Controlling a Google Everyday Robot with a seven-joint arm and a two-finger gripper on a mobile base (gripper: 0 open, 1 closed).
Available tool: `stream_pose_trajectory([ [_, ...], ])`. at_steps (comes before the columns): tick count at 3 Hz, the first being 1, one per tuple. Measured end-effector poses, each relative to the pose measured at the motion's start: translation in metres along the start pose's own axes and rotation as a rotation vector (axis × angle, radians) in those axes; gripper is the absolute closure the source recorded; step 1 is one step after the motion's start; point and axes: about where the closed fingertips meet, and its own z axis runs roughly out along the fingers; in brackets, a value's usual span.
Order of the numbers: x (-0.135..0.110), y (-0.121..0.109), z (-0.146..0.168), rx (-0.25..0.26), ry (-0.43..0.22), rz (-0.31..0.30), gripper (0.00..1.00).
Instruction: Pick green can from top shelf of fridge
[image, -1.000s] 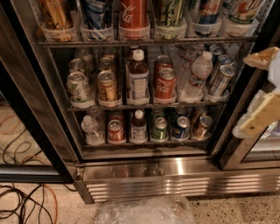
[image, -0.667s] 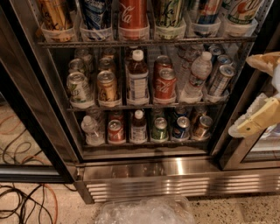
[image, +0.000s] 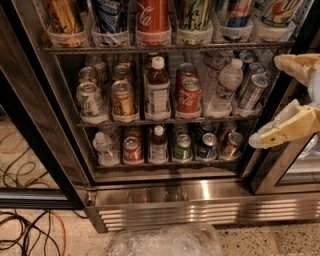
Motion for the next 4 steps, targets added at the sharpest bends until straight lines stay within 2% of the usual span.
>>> stream_pose_trajectory([
  [1, 0.000, 0.000, 0.000, 0.000, 0.000, 0.000, 0.00],
  [2, -0.004, 0.000, 0.004, 0.016, -0.032, 0.019, 0.00],
  [3, -0.009, -0.002, 0.010, 0.073, -0.101, 0.058, 0.00],
  [4, -0.020, -0.008, 0.013, 0.169, -0.183, 0.092, 0.00],
])
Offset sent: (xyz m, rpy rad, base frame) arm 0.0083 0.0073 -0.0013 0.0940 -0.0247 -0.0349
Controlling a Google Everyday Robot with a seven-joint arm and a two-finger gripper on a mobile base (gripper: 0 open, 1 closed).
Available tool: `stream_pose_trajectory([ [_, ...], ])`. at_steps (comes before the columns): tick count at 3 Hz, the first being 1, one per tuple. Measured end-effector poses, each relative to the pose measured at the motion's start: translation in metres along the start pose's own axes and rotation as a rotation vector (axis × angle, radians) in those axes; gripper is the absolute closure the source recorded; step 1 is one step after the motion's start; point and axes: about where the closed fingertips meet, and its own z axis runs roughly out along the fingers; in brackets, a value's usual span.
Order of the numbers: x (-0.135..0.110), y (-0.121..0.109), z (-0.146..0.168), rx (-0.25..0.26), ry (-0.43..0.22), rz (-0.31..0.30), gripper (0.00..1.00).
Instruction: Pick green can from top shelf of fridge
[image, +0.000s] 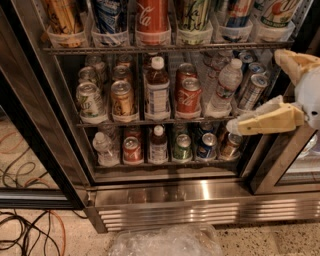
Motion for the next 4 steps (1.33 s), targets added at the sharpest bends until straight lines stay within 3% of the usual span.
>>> stream_pose_trajectory([
  [3, -0.027, -0.004, 0.032, 0.192, -0.299, 0.142, 0.00],
  [4, -0.062, 0.012, 0.046, 0.158, -0.377, 0.158, 0.00],
])
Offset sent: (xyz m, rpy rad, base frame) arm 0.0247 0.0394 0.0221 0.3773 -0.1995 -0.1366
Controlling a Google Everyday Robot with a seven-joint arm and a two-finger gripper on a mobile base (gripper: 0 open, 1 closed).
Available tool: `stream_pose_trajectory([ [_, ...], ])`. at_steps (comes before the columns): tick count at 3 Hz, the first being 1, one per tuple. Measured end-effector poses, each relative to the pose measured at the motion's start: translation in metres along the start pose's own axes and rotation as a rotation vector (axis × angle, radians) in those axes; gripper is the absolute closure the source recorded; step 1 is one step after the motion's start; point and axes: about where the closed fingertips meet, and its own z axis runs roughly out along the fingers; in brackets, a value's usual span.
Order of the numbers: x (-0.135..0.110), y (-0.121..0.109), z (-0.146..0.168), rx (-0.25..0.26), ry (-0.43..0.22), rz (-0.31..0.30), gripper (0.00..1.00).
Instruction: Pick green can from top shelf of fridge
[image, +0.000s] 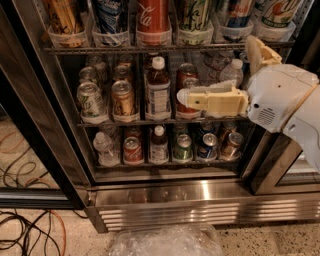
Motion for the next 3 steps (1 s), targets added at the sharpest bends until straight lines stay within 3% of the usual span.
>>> stream_pose_trajectory([
  [2, -0.0012, 0.0030, 0.0041, 0.014, -0.021, 0.023, 0.00],
  [3, 0.0086, -0.0004, 0.0069, 0.080, -0.052, 0.082, 0.00],
])
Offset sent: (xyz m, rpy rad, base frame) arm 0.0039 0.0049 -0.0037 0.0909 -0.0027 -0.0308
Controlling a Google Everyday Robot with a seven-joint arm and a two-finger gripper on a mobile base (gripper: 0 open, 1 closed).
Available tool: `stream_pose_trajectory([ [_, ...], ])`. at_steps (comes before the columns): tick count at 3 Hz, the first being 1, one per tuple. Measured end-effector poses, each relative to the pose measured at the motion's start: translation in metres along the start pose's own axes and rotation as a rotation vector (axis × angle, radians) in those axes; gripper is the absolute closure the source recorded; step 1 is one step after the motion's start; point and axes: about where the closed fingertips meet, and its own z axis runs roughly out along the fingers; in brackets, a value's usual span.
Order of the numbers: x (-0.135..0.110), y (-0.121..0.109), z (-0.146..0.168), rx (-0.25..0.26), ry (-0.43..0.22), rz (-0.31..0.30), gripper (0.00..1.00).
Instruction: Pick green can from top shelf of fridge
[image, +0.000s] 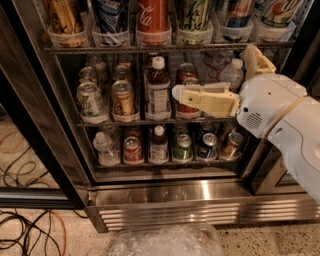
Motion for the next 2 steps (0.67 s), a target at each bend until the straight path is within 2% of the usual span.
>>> stream_pose_trajectory([
  [1, 0.0029, -0.0075, -0.0008, 0.079, -0.035, 0.043, 0.00],
  [2, -0.0023, -0.0156, -0.0045, 0.132, -0.069, 0.028, 0.00],
])
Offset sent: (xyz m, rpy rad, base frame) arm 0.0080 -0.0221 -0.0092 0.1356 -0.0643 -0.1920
